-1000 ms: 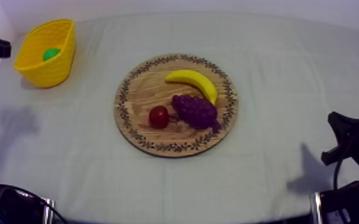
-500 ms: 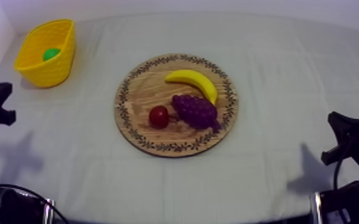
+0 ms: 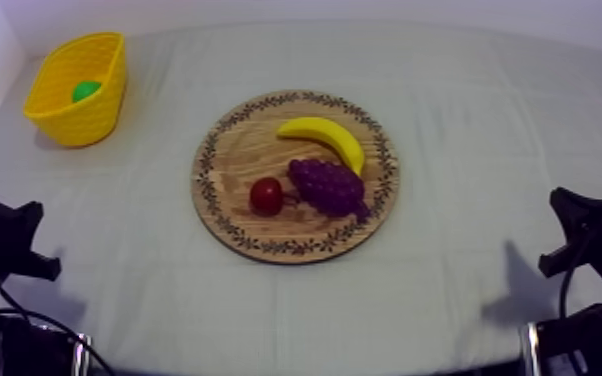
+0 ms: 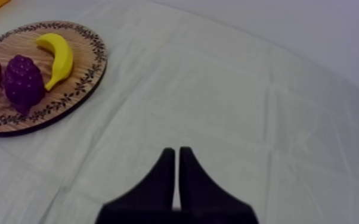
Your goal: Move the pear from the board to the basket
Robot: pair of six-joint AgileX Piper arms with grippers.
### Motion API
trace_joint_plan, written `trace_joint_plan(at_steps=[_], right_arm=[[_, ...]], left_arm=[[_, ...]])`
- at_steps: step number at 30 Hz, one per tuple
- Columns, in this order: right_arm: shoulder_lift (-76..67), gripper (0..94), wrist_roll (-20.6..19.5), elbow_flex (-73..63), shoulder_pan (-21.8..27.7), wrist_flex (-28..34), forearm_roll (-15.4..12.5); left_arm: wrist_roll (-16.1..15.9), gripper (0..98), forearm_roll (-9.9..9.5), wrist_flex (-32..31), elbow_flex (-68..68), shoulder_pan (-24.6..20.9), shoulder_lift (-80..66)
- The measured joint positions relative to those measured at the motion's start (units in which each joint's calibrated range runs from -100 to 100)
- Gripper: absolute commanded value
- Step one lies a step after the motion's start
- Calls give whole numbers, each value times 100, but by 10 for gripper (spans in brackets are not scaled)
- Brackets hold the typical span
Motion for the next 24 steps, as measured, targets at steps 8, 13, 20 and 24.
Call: trace_joint_plan(at_steps=[8, 13, 20, 24], right_arm=[[0, 4, 0, 0, 0, 0, 0], [0, 4, -14, 0, 0, 0, 0], [0, 4, -4, 0, 0, 0, 0], [0, 4, -2, 0, 0, 0, 0]], left_arm=[[760, 0, -539, 115, 123, -18, -709], [1324, 0, -778, -6, 210, -59, -815], [2015, 0, -847, -788, 434, -71, -827], [2229, 0, -851, -876, 464, -72, -827]])
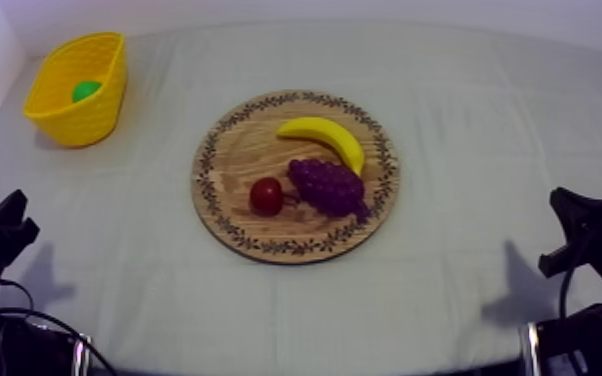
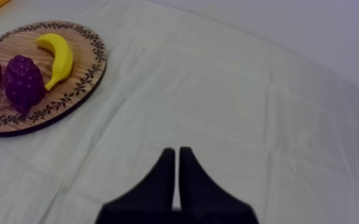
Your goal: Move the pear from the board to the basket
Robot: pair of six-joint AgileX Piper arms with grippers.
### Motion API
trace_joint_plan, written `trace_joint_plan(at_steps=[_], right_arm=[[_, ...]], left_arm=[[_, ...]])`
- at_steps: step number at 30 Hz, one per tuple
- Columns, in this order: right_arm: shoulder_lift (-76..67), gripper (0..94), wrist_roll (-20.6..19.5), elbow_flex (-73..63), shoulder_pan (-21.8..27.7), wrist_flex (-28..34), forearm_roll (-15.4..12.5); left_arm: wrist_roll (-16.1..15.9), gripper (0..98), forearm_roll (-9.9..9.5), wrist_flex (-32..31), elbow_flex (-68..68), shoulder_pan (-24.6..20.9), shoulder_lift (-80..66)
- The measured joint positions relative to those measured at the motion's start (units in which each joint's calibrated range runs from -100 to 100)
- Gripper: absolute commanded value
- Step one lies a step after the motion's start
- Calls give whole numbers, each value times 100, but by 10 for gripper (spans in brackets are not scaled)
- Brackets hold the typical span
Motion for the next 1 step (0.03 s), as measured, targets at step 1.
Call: trace_joint_plan(at_steps=[1], right_arm=[[0, 4, 0, 0, 0, 0, 0]], left_arm=[[18, 0, -6, -10, 0, 0, 0]])
